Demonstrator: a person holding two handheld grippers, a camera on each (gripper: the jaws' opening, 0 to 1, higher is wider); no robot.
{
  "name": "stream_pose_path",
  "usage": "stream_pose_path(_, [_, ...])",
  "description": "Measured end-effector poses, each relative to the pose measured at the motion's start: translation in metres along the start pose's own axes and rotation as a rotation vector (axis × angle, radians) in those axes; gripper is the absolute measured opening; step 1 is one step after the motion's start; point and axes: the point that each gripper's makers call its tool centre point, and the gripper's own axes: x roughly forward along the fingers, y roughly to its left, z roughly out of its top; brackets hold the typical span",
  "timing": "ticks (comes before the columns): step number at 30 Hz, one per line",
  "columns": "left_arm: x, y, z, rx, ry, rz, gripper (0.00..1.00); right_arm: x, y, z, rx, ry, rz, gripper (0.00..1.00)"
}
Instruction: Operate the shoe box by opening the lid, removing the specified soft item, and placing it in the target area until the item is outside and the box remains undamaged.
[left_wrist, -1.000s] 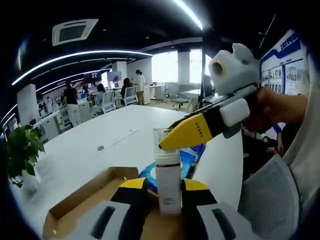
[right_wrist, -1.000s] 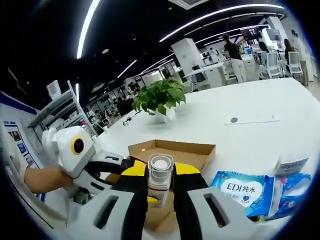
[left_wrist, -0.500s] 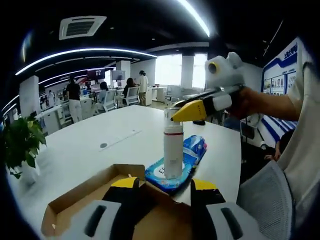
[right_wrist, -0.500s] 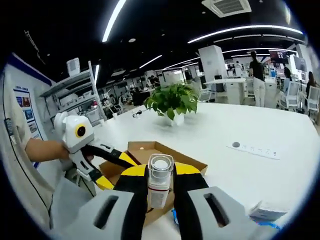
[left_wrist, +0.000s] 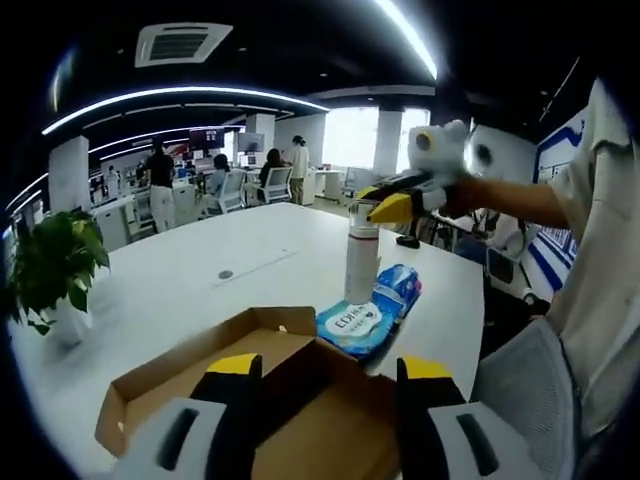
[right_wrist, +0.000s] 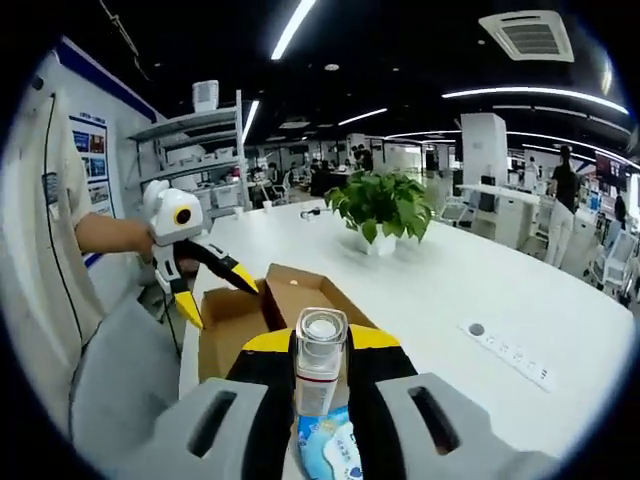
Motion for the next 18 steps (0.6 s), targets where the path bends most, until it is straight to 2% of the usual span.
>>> stream_pose_path(3, [-0.009, 0.005, -0.003, -0.016, -0.001, 0.001, 0.60, 0.000, -0.013, -0.009, -0.016, 0.014, 0.023, 0.16])
stream_pose_path(10, [-0.029, 0.011, -0.001, -0.056, -0.026, -0.012, 0.65, -0.002, -0.025, -0.021, -0.049, 0.028, 0.074, 0.16])
stream_pose_path(18, [-0.041, 0.022, -0.005, -0.075, -0.008, 0.018, 0.67, -0.001, -0.054, -0.036, -0.065, 0.058, 0.054, 0.16])
